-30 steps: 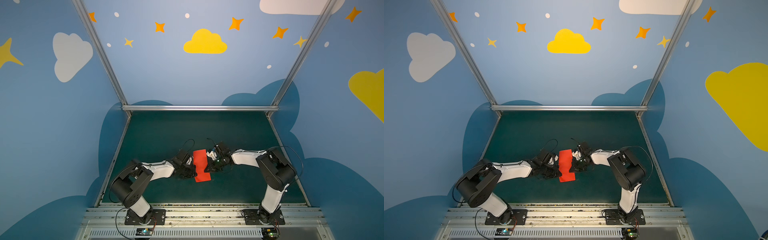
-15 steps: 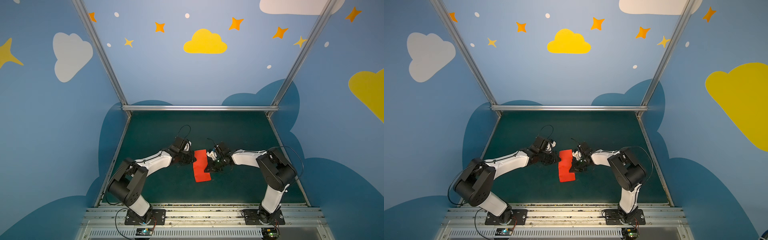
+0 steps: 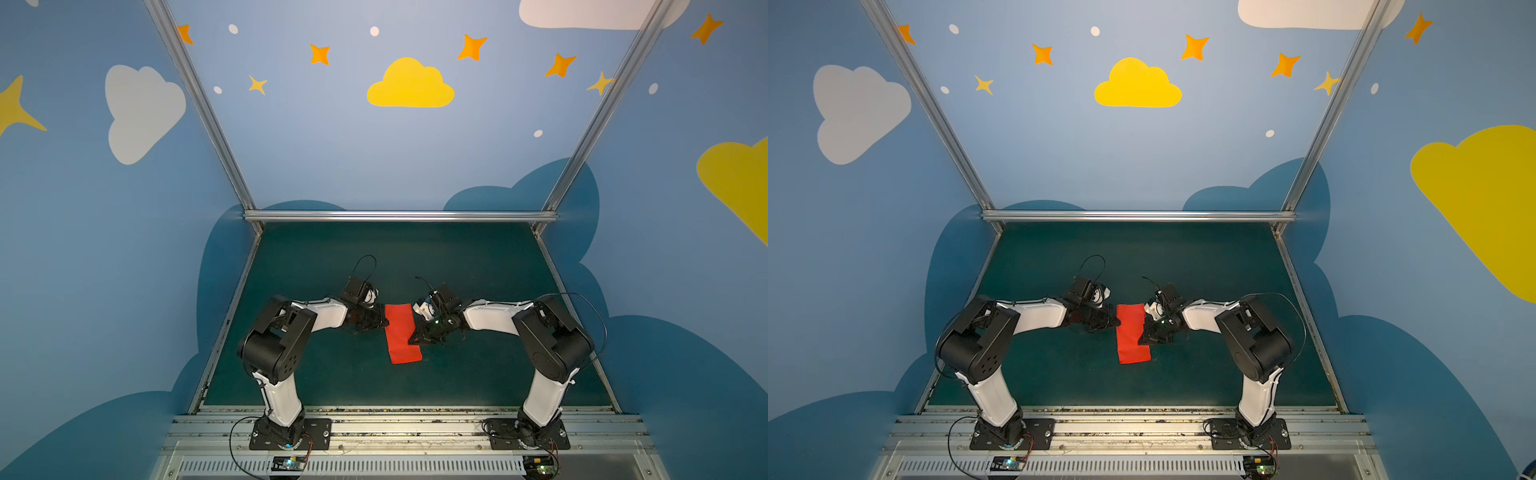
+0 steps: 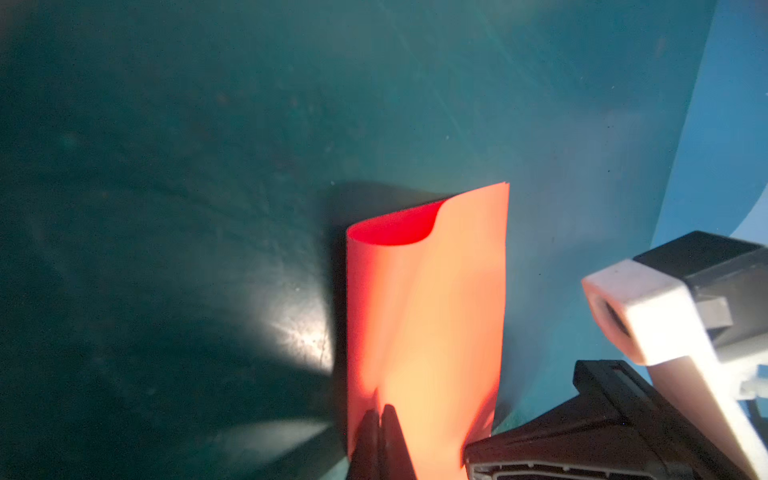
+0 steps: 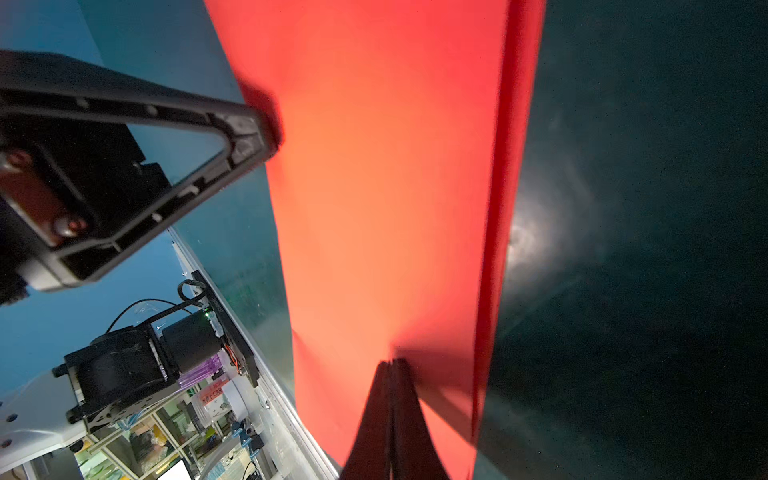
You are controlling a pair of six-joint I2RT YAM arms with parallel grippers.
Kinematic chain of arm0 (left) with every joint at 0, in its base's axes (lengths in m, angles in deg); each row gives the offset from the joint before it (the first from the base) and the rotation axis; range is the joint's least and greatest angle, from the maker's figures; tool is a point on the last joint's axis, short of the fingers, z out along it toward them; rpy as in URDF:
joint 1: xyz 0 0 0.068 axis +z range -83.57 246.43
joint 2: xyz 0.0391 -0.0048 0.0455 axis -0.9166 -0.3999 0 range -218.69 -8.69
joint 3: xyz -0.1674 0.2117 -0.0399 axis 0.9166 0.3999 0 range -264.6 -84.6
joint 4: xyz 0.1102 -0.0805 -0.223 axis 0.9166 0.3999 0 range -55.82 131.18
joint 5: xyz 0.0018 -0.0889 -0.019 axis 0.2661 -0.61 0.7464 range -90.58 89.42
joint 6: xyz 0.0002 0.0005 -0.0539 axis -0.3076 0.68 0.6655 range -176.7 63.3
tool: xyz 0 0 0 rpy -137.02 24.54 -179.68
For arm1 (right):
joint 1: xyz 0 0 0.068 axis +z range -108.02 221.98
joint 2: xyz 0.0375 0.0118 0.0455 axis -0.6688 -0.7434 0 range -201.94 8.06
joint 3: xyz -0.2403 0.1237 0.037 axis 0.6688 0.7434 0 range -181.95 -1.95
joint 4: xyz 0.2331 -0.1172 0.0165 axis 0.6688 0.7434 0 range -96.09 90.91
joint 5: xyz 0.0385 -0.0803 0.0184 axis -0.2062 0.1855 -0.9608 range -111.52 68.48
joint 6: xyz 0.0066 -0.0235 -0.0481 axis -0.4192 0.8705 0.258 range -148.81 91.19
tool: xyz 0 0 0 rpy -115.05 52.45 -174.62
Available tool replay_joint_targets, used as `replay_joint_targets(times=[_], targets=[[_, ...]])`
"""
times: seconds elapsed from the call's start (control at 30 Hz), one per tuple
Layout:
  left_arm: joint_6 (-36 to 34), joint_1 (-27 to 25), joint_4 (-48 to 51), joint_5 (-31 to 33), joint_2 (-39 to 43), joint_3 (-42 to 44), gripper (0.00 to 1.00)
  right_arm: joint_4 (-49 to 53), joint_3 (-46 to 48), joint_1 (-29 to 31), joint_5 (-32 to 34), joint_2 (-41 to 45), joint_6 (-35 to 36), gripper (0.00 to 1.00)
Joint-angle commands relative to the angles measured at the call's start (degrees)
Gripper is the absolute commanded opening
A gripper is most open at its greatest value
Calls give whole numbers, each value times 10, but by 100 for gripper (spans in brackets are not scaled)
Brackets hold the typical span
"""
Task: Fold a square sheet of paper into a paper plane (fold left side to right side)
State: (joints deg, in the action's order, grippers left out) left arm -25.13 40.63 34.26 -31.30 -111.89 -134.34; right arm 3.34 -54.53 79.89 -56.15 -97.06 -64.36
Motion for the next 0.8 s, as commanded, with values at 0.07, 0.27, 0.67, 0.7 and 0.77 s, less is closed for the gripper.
replay_joint_targets(times=[0.07,0.27,0.67,0.7,0.77], targets=[[-5,2,0,18,7,4,3,11,20,2,48,-24,1,0],[-27,11,35,11,17,-43,3,9,19,1,48,-29,0,0],[-34,36,29,1,-54,-94,3,9,20,0,49,-27,-4,0],[-35,37,30,1,-63,-101,3,10,20,0,49,-27,-4,0],[-36,37,29,0,-76,-107,3,10,20,0,50,-26,-5,0]])
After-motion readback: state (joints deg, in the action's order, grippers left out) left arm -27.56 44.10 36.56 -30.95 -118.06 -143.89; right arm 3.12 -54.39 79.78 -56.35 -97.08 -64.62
